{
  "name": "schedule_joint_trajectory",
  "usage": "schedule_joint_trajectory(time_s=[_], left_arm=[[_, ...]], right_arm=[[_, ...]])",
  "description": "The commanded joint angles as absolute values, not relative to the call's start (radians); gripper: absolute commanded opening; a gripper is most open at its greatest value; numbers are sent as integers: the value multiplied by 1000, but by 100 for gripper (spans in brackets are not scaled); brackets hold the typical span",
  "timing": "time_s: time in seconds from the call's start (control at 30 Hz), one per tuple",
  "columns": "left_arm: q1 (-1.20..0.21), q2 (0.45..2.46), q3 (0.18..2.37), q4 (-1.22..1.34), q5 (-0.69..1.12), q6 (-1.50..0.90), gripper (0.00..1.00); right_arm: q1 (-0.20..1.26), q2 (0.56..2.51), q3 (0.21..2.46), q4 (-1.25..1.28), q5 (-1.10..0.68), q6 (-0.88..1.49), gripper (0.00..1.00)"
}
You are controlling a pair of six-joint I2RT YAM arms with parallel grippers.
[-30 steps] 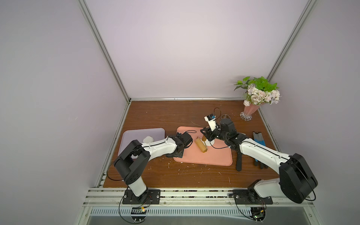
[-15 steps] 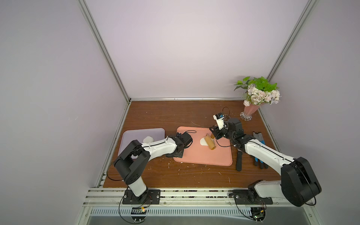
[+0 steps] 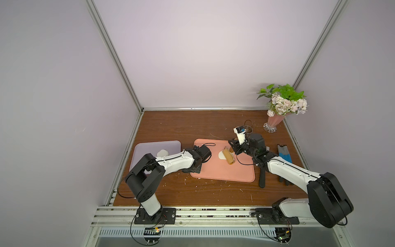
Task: Roll out the dumpling wrappers from the dough
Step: Flatten out the dough on the work surface.
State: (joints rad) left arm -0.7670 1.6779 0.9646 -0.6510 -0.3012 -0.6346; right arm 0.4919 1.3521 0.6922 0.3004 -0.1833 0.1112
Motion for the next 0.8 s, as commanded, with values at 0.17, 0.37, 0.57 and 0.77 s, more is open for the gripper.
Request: schedule_joint_trajectory(time_s=[0.17,0.37,0.57,0.77], left_arm=[[-753,1717,963,-704,-328,-610,0],[-755,1718,967,-705,-330,-607,0],[-754,1715,966,-704,-330,-607,0],[-754,1716,959,-704,-331,-611,0]], right_arm=[[555,1437,652,143,-172,129,0],[598,1495,687,102,-146,127,0],[644,1533,715,62,-116,151,0],[639,1464,739,66,-95,204,0]])
